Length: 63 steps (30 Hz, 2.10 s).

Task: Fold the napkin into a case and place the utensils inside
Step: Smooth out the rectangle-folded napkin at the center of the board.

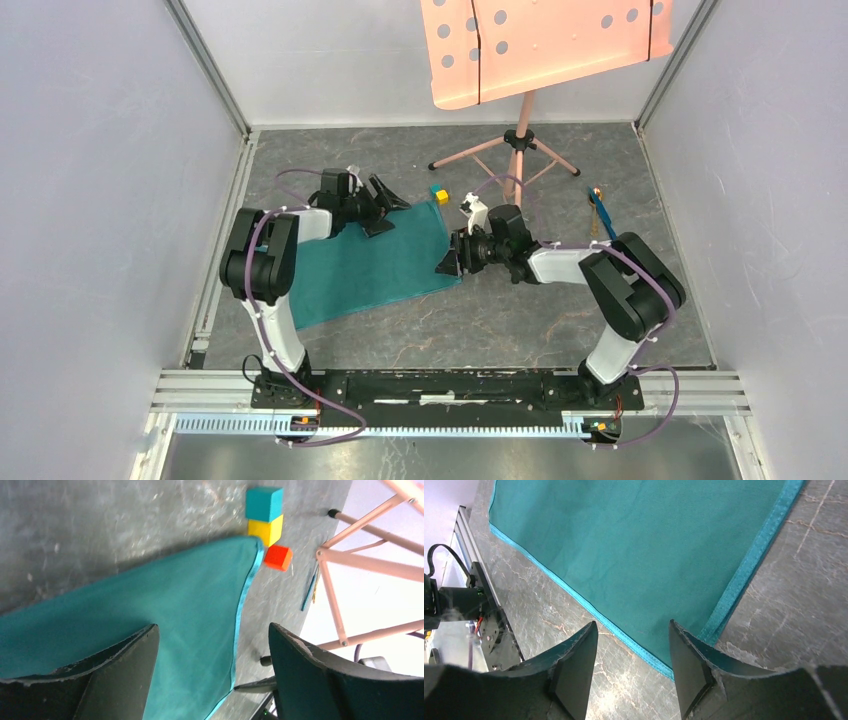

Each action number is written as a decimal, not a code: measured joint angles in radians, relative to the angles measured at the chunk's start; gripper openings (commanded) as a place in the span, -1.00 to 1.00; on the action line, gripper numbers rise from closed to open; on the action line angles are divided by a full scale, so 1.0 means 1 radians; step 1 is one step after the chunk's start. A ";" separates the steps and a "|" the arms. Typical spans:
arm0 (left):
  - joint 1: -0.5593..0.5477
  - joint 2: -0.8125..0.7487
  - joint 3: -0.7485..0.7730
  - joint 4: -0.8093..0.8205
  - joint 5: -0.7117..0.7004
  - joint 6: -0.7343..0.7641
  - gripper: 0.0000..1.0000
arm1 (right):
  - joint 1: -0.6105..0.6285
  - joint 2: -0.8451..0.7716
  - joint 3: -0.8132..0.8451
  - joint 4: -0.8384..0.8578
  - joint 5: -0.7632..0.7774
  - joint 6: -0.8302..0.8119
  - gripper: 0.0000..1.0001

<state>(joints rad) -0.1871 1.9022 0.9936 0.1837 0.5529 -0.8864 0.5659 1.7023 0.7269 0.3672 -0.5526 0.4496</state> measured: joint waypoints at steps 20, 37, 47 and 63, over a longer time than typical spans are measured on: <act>-0.115 0.100 0.155 0.106 -0.008 -0.050 0.75 | -0.004 0.024 0.028 -0.040 0.018 -0.030 0.10; -0.153 0.338 0.359 0.207 -0.028 -0.208 0.75 | -0.004 -0.011 -0.069 -0.013 0.061 -0.047 -0.02; -0.154 0.323 0.449 -0.001 -0.023 -0.099 0.95 | -0.004 -0.073 0.008 -0.187 0.089 -0.105 0.23; -0.148 -0.280 0.364 -0.567 -0.020 0.253 1.00 | 0.017 0.141 0.214 -0.199 0.204 -0.104 -0.08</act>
<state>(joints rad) -0.3347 1.6222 1.3579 -0.3832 0.5331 -0.6331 0.5827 1.8435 0.9413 0.1680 -0.3481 0.3458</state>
